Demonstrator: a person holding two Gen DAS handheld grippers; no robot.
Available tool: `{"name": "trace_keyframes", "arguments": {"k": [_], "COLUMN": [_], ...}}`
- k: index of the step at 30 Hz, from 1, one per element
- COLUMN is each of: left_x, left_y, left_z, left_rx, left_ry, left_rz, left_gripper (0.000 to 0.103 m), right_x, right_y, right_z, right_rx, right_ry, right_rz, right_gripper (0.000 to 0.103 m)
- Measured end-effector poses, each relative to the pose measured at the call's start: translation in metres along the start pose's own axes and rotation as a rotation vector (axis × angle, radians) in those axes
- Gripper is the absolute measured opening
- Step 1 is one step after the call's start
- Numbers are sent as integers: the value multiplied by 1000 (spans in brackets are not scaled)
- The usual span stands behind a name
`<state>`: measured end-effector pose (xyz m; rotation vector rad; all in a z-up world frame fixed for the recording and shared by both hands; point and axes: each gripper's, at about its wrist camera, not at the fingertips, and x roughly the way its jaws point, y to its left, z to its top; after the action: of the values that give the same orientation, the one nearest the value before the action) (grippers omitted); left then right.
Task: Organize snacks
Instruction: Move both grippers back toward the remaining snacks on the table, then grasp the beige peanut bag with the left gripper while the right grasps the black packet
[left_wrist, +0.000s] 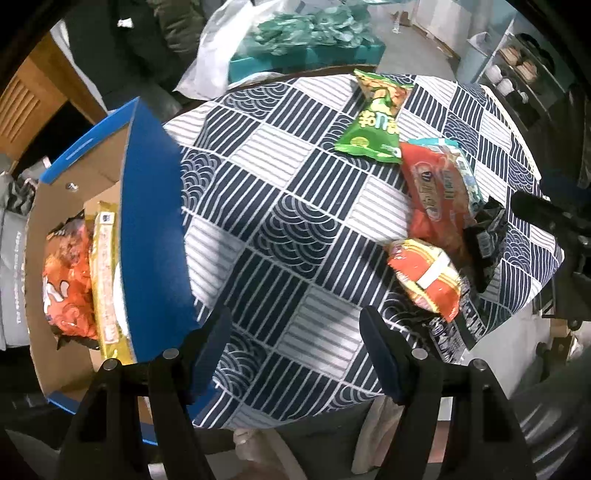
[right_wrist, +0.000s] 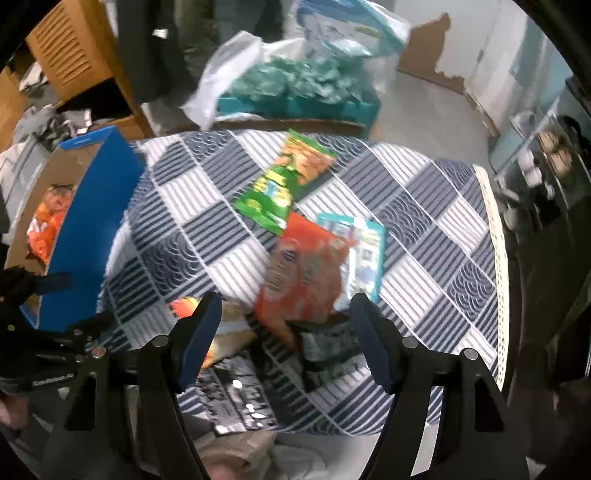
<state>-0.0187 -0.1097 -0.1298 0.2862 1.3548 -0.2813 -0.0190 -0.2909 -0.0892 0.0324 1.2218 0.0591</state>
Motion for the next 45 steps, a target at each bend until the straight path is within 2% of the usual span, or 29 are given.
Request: {"name": "trace_keyframes", "arguments": {"k": [10,14,20,28,33,38,43,45], "left_x": [3,2,10,25,43,64,77,79], "left_y": [-27,-40,-61,-79,-87,-92,-91,-89], "left_z": [23,32,38,39,35,31,34,35], "left_rx": [12,34,71,102,131,179,179,174], "left_ry": [-3,-21,3,29,55,83,90,86], "left_rz": [-22,-24,-58,-71,-47,-9,-9,-14], "left_gripper": [74,79,79,79,81,81,82,86], "right_x": [24,32,44,41,43,57,66,71], "right_y": [-49,-58,-62,-55,-44,-51,-49,-48], "right_z": [-20,-27,-37,-44,-52,-55,-57,-56], "right_rx": [156,170,177,143,113,151,142,132], "right_ry": [65,87,128,124,139,170,176,178], "right_rz": [-7,-22,-29,-14,-7,-14,-31,-45], "right_gripper": [77,77,77,77,77,77,78,79]}}
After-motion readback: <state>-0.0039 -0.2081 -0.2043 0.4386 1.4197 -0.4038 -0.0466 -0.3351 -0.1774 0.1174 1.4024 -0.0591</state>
